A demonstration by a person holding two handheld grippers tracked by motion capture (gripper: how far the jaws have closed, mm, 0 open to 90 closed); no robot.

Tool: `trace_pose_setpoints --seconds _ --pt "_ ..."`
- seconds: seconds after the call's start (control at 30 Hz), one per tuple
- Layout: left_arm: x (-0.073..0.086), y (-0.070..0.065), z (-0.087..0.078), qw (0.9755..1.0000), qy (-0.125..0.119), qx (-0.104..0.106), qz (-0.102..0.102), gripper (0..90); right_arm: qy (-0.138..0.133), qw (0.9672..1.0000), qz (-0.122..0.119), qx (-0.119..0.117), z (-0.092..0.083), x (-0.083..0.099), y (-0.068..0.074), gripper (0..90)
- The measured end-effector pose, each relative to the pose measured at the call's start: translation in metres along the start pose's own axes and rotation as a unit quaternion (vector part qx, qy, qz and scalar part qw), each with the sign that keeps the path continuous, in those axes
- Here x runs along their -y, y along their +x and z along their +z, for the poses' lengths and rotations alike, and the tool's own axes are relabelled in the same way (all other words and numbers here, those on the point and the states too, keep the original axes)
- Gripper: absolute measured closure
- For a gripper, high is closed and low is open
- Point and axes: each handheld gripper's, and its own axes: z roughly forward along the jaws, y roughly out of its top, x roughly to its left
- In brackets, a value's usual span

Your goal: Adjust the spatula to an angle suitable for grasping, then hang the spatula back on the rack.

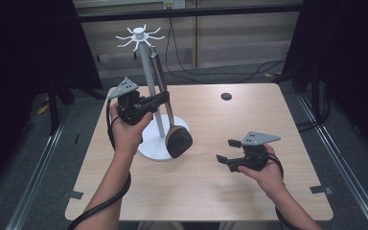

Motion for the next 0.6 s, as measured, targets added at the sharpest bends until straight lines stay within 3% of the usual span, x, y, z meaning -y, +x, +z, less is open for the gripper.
trace_pose_setpoints --seconds 0.6 --pt "0.002 0.0096 -0.0022 0.9999 -0.013 -0.004 -0.006 84.8 0.0 1.0 -0.003 0.008 -0.0069 0.0028 -0.0022 23.1"
